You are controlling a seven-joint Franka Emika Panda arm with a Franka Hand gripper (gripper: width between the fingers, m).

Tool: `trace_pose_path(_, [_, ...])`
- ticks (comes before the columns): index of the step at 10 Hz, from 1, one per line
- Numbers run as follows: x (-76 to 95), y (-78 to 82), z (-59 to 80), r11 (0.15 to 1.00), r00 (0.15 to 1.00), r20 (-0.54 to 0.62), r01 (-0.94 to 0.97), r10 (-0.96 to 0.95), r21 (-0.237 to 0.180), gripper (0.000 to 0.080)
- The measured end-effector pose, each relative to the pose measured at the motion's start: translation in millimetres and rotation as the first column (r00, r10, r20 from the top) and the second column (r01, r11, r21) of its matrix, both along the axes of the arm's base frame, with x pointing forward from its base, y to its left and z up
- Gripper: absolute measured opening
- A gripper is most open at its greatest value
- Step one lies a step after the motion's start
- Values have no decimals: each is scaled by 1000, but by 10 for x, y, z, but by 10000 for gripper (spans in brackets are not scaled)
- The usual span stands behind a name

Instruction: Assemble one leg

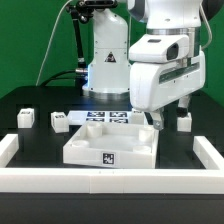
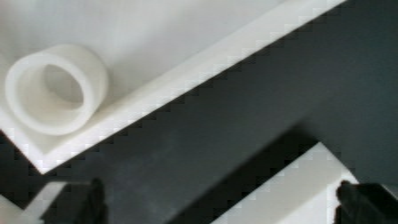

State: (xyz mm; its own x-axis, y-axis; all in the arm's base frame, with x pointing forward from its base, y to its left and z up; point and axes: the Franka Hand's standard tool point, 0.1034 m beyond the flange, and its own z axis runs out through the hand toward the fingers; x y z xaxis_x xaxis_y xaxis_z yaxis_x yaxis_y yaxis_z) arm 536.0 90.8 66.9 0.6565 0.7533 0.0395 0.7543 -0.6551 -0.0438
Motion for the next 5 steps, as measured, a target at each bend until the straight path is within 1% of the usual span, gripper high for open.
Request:
trace_pose_path(1, [-9,-12,-11,1000,1000,4,-24,24,-1,650])
trace_pose_path(2, [-106,-75,-97,992,991,34,-130,130,-2,650])
trace_pose_path(3, [-266,-153,-197,980,980,35,-197,197,-4,650])
trace_pose_path(4, [-390,-213,-282,957,956,37,-291,291,-12,650])
trace_pose_path(5, [-480,-249,-335,938,938,21,-345,346,-18,650])
